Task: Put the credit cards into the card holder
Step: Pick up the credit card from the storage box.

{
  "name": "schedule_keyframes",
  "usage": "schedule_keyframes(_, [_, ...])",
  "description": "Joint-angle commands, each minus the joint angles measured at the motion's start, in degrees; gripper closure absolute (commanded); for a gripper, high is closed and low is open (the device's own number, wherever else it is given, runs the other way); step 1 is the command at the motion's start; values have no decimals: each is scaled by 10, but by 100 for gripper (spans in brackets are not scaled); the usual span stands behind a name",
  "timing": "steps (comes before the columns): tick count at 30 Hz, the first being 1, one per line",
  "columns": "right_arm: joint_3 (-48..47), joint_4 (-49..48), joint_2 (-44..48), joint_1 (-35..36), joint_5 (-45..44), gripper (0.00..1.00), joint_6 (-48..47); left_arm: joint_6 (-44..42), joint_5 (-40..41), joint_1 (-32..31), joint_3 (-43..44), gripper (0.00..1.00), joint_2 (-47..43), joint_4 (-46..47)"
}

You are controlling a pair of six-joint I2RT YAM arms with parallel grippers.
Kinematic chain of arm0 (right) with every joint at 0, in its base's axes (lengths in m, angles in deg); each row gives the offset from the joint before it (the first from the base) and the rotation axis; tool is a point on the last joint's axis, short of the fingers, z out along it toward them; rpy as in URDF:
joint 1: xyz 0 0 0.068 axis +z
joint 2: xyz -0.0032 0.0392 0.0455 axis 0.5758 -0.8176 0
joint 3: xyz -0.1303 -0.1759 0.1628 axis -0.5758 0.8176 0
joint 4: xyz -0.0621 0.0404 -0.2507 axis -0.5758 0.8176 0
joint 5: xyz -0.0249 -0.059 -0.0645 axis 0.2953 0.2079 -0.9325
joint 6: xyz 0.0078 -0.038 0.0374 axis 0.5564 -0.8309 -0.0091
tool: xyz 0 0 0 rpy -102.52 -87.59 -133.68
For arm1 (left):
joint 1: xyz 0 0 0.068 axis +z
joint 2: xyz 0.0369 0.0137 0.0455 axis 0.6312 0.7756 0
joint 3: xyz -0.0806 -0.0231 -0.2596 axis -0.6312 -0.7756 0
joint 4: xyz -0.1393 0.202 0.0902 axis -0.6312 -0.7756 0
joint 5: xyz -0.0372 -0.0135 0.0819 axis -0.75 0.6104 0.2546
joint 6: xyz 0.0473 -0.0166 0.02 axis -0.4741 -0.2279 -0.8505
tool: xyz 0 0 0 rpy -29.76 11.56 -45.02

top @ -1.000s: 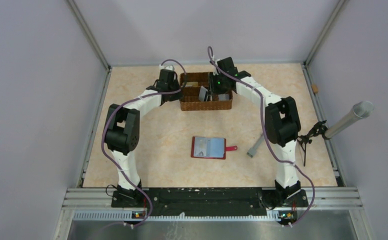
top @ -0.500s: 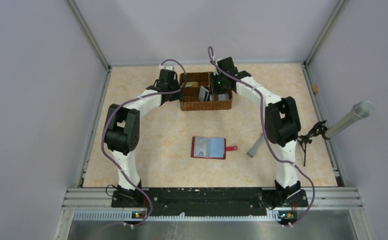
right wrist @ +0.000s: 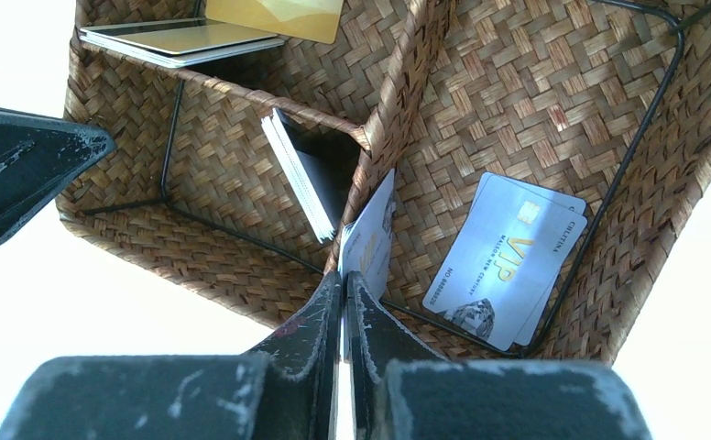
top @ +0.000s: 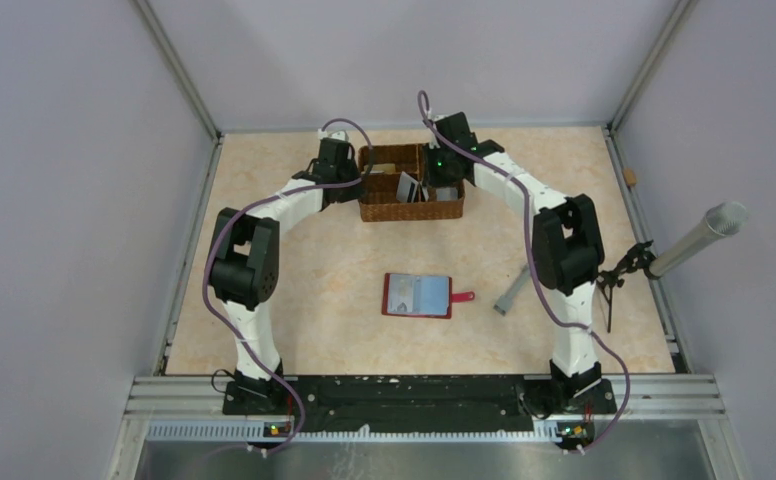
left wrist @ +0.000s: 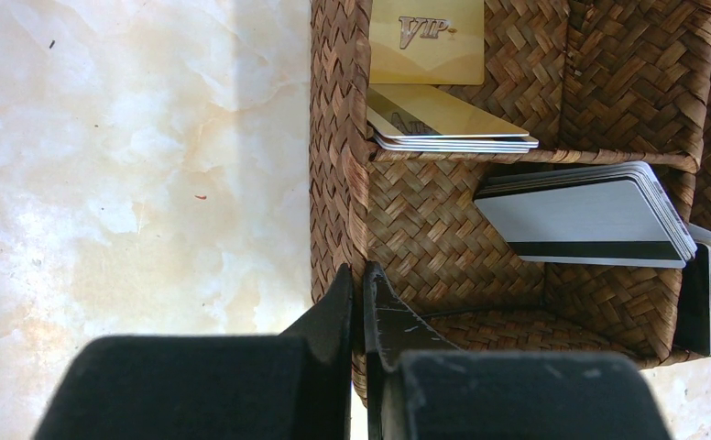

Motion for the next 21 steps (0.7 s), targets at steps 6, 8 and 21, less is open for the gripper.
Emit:
schedule_keyframes(6, [-19,17,49,13,-29,100,9,5,16,1,16,100,4,-22])
schedule_keyframes(8, [-20,20,55,15,-38,100,12,5,17,1,16,100,3,-22])
schedule_keyframes(21, [-23,37,95,28,-43,100,27,4,9,1,17,91,-2,-21])
